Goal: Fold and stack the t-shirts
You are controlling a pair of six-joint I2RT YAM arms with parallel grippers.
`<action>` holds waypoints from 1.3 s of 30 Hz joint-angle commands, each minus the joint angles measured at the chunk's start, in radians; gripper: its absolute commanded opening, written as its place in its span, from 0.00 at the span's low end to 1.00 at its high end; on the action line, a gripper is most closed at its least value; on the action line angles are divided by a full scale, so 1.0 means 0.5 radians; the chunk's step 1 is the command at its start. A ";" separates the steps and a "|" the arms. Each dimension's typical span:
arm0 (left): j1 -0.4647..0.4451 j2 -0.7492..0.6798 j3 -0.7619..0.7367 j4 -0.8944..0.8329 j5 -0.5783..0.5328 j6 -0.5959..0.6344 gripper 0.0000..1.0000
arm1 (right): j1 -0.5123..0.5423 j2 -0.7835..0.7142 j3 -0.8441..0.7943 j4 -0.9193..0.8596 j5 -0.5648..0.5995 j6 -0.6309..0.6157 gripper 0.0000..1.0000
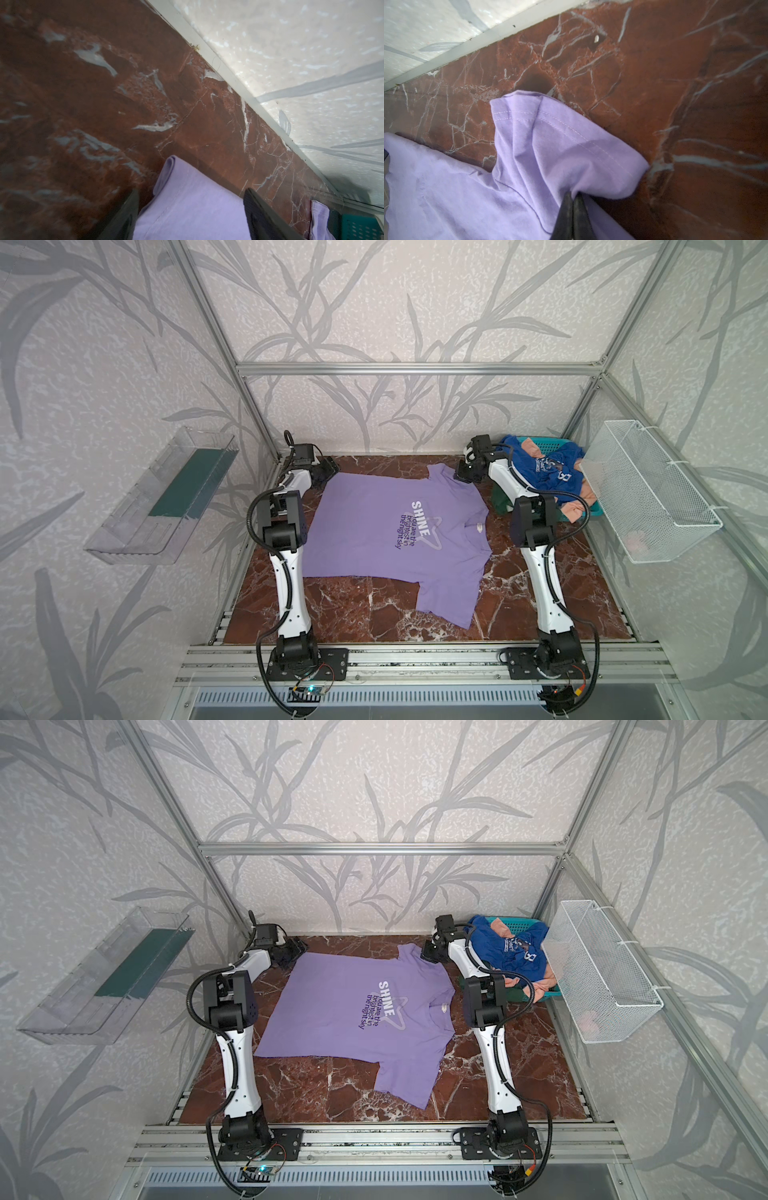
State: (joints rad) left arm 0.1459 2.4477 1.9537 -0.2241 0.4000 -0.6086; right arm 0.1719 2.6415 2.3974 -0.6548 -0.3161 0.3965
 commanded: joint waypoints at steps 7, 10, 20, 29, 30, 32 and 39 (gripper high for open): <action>-0.003 0.168 0.183 -0.177 0.012 -0.035 0.75 | 0.005 -0.066 0.071 -0.003 -0.072 0.038 0.00; -0.023 0.269 0.381 -0.339 0.016 0.009 0.72 | 0.000 -0.012 0.146 -0.027 -0.099 0.052 0.00; -0.074 0.427 0.682 -0.634 0.016 0.097 0.44 | -0.018 0.037 0.224 -0.016 -0.153 0.083 0.00; -0.070 0.436 0.743 -0.694 0.025 0.124 0.09 | -0.028 0.044 0.285 -0.053 -0.157 0.022 0.00; -0.071 0.440 0.764 -0.714 0.022 0.134 0.06 | -0.031 0.043 0.302 -0.065 -0.158 0.014 0.00; -0.068 0.446 0.804 -0.745 0.010 0.159 0.00 | -0.034 0.038 0.323 -0.078 -0.160 -0.008 0.00; -0.067 0.417 0.852 -0.812 0.001 0.258 0.00 | -0.037 -0.002 0.332 -0.091 -0.138 -0.025 0.00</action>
State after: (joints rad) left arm 0.1135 2.6480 2.3493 -0.5777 0.4103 -0.5228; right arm 0.1593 2.6495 2.5340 -0.6788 -0.3790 0.3962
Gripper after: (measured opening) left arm 0.048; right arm 0.048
